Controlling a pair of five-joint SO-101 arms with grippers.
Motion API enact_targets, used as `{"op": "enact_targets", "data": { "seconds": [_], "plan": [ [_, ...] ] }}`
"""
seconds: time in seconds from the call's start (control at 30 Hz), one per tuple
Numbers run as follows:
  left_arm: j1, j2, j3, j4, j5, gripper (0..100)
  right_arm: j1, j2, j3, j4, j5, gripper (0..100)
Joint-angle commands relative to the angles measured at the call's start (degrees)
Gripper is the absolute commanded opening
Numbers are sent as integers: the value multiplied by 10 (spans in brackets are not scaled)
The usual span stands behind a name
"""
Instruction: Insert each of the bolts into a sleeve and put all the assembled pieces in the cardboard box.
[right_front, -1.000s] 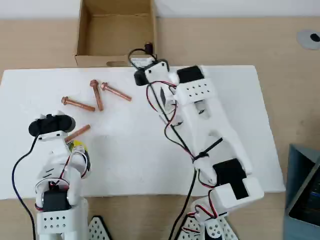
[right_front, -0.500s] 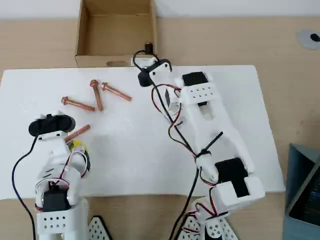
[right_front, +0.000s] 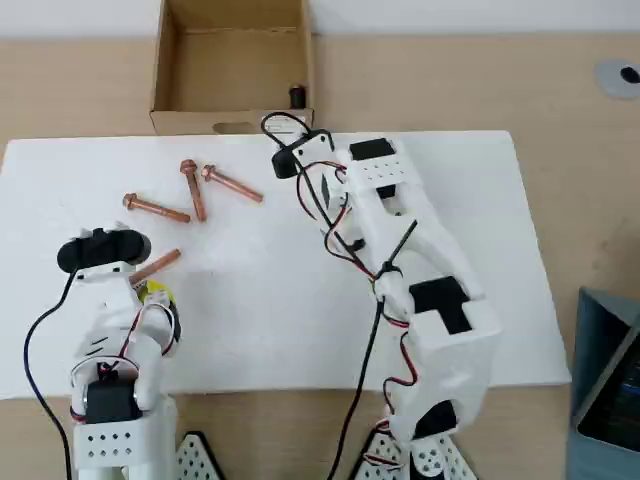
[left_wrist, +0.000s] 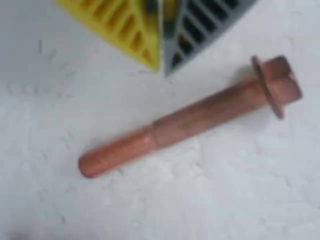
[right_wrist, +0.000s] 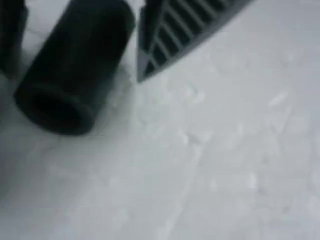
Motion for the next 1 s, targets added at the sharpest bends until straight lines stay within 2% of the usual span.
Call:
{"op": "enact_targets", "data": {
  "seconds": [0.0,0.13,0.43,0.8,0.97],
  "plan": [
    [-6,-4,-3,4,-3,2,10,26,-22,-5,4,157],
    [-6,-4,-3,4,-3,2,9,41,-20,-4,4,5],
    [-6,-4,-3,4,-3,2,4,-38,-56,33,0,10],
    [-1,-4,-3,4,-4,2,5,-216,-186,223,0,10],
    [-1,-4,-3,4,-4,2,7,-298,-201,280,-1,10]
  ]
}}
